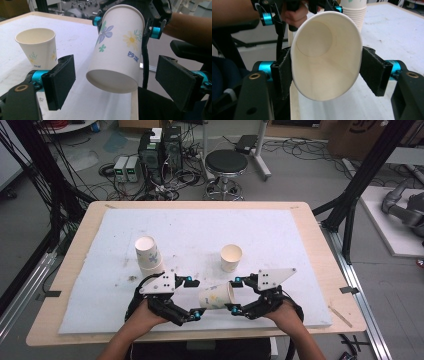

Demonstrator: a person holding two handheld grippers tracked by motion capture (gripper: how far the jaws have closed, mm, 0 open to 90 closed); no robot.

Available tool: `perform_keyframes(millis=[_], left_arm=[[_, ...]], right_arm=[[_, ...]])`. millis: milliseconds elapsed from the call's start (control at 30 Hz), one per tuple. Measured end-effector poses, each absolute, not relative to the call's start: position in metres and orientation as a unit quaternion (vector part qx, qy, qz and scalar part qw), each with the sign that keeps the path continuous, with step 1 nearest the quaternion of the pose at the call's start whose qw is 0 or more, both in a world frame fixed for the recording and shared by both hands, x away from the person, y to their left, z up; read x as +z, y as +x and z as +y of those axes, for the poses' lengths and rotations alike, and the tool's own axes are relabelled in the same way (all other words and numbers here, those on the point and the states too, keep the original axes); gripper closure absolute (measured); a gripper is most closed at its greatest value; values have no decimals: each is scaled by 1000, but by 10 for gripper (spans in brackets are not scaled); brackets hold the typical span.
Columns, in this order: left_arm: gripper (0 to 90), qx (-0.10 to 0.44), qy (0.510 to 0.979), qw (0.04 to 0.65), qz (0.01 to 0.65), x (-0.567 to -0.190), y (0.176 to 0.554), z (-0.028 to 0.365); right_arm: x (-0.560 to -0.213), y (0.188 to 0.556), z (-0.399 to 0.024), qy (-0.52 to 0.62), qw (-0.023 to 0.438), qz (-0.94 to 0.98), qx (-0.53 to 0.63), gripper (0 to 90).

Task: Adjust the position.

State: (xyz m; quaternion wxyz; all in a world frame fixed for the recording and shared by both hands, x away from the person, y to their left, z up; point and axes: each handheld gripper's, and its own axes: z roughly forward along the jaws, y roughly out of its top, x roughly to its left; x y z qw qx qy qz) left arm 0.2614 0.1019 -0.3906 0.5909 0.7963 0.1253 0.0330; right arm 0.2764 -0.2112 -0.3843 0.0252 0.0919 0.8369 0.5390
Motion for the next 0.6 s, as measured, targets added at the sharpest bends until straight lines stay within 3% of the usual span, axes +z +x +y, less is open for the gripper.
perform_keyframes(millis=[600], left_arm=[[165,44,835,535,116,-382,267,97]], right_arm=[[-361,283,-193,51,51,890,450,327]])
